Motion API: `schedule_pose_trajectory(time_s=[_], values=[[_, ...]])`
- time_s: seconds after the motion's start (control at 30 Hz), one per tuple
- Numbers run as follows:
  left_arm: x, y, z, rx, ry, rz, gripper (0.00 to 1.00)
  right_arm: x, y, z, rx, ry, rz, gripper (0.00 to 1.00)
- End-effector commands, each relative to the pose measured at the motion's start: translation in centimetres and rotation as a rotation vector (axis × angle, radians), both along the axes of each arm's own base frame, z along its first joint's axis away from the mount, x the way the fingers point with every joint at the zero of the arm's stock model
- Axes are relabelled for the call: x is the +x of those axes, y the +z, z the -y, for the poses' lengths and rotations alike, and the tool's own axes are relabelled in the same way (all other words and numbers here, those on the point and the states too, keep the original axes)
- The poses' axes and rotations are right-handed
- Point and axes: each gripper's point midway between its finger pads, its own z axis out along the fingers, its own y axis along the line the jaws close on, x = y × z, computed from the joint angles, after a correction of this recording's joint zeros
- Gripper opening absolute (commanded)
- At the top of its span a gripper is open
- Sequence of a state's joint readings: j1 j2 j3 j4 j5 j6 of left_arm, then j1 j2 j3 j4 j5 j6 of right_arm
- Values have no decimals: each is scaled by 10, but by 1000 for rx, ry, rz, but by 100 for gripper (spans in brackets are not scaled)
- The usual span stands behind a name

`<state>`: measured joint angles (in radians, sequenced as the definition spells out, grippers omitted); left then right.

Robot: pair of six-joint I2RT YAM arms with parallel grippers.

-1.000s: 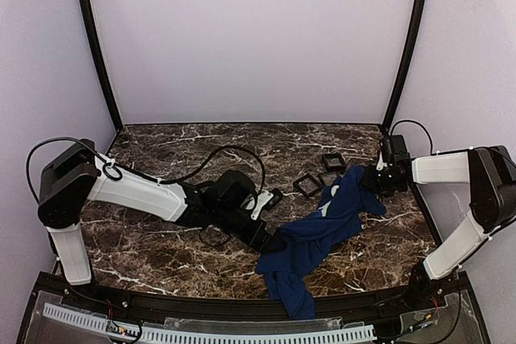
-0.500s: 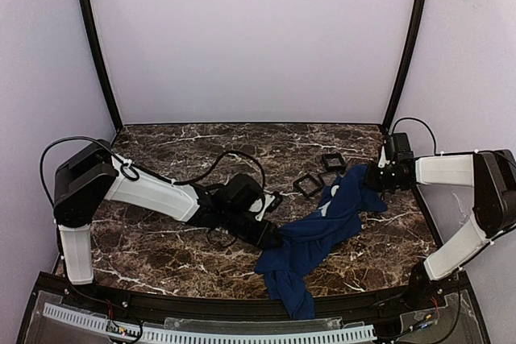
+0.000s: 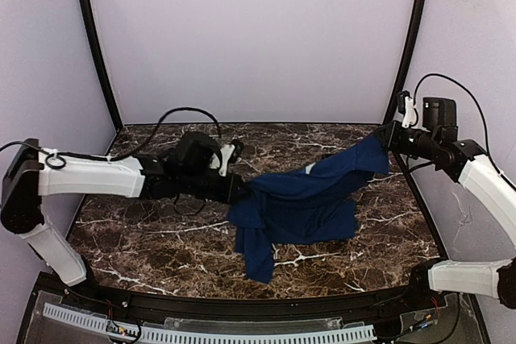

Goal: Remove the brooch from the garment

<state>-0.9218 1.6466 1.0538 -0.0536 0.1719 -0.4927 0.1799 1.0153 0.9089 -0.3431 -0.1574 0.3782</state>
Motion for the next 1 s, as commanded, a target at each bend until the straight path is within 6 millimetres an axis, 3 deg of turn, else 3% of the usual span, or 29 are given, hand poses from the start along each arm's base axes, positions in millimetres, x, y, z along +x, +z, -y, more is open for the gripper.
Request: schedule_pose_trajectory(time_s=[0.0, 0.13, 0.27, 0.37, 0.43, 0.5, 0.6, 0.67, 0.73, 0.8, 0.83, 0.97], values=[[32, 83, -82, 42, 148, 239, 3, -23, 67, -50, 85, 224, 123, 0], [64, 122, -174, 132, 347, 348, 3, -30, 109, -99, 170, 371, 207, 0], [84, 150, -246, 217, 483, 421, 2, -17, 134, -149, 231, 462, 253, 0], [94, 178, -284, 246, 574, 467, 2, -1, 155, -193, 245, 532, 285, 0], [101, 212, -308, 256, 641, 533, 1, 3, 186, -220, 254, 588, 346, 0], [107, 254, -329, 259, 707, 616, 1, 11, 194, -243, 258, 631, 361, 0], [108, 284, -354, 297, 787, 681, 1, 12, 200, -262, 267, 684, 379, 0], [105, 289, -364, 322, 828, 688, 1, 11, 183, -271, 258, 699, 348, 0], [101, 272, -367, 312, 852, 628, 4, 8, 143, -280, 242, 705, 269, 0], [92, 236, -368, 296, 873, 517, 5, 0, 90, -289, 226, 714, 153, 0], [81, 206, -368, 303, 871, 448, 5, -7, 61, -293, 218, 720, 89, 0], [47, 128, -359, 157, 913, 224, 5, -47, -39, -301, 176, 744, -136, 0]])
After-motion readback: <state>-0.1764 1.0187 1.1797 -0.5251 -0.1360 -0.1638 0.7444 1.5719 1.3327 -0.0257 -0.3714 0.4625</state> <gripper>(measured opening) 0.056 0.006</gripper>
